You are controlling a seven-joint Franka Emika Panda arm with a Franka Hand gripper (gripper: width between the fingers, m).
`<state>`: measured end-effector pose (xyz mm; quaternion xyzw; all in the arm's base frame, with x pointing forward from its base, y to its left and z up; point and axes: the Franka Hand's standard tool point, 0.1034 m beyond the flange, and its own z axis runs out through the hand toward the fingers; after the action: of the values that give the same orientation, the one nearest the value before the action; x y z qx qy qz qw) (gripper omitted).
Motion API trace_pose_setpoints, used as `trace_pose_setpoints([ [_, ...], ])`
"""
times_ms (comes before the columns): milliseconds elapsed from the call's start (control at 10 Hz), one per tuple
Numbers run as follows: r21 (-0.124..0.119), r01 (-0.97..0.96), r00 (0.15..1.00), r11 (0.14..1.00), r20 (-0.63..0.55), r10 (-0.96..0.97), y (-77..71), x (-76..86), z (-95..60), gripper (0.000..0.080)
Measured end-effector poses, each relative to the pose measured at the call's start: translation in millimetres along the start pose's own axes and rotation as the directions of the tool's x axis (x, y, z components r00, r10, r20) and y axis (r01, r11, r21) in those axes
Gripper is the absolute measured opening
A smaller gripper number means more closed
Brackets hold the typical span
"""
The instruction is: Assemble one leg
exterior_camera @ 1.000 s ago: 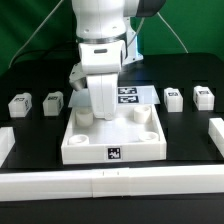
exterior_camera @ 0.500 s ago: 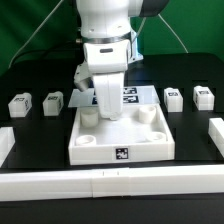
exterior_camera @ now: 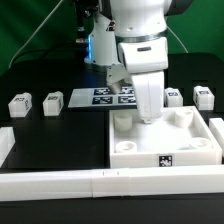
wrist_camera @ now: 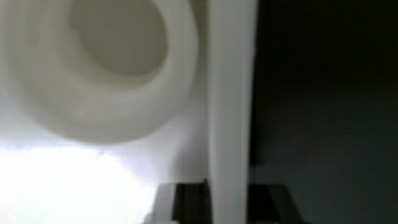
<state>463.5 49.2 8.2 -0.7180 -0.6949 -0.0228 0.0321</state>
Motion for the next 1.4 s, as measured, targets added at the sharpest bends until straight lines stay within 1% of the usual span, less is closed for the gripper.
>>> trace_pose_setpoints([
  [100,-0.001,-0.014,1.000,1.000,-0.004,0.014,6.7,7.6,2.3,0.0061],
  [200,-0.006,-0.018,1.000,1.000,-0.007,0.018,11.7,11.4,3.3,0.0061],
  [300,-0.010,-0.029,1.000,1.000,-0.008,0.029,16.9,11.6,3.0,0.0061],
  [400,-0.009,-0.045,0.999,0.999,-0.008,0.045,21.6,11.9,2.9,0.0061],
  [600,-0.002,-0.066,0.998,0.998,-0.006,0.066,28.0,12.0,3.0,0.0061],
  [800,-0.009,-0.072,0.997,0.997,-0.007,0.072,28.2,11.8,3.1,0.0061],
  [900,-0.017,-0.073,0.997,0.997,-0.009,0.072,28.4,11.5,3.1,0.0061],
  [1100,-0.062,-0.063,0.998,0.996,-0.028,0.062,28.7,11.4,2.8,0.0061],
  [1200,-0.080,-0.072,0.997,0.994,-0.033,0.069,28.2,11.3,2.7,0.0061],
  [1400,-0.083,-0.072,0.997,0.994,-0.034,0.069,28.1,11.3,2.7,0.0061],
])
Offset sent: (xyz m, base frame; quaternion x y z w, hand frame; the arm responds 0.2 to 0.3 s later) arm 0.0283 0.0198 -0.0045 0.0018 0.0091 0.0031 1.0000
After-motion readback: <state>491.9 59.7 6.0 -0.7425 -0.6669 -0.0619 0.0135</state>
